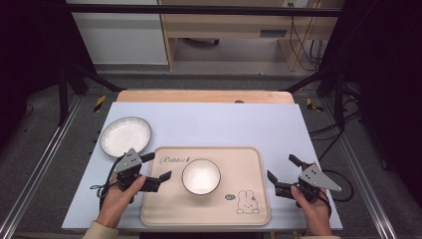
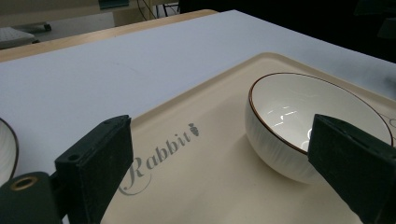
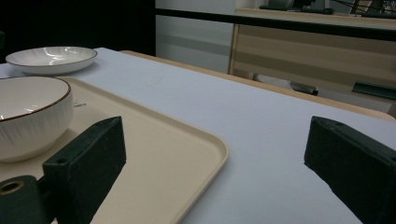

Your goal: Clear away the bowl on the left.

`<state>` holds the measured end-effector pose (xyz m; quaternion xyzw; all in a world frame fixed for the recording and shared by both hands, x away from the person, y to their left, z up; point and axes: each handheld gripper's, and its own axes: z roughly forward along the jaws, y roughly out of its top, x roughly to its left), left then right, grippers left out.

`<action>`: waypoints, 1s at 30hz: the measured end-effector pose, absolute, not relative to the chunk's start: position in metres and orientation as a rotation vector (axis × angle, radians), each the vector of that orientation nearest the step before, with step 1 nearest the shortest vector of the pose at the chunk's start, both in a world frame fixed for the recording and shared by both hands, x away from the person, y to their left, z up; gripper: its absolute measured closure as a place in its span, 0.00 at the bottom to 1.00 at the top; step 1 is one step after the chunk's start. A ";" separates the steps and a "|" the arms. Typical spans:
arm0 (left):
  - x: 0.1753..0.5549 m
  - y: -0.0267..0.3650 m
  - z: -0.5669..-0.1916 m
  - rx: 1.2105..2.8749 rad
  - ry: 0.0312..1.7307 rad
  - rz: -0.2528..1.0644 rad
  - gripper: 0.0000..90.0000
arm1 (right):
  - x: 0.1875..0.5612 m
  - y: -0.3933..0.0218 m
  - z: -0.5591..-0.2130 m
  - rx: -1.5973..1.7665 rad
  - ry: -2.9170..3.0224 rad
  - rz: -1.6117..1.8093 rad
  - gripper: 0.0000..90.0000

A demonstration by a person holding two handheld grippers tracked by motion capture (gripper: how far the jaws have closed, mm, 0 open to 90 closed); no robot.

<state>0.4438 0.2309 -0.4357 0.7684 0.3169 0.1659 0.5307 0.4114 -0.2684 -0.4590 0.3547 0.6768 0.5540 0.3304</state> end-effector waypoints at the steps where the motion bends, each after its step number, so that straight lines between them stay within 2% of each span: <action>1: 0.444 0.233 -0.436 1.832 0.758 0.397 0.07 | 0.411 -0.268 -0.459 0.927 1.770 1.448 0.06; 30: 0.441 0.264 -0.434 1.778 0.749 0.411 0.06 | 0.412 -0.268 -0.459 0.928 1.770 1.448 0.06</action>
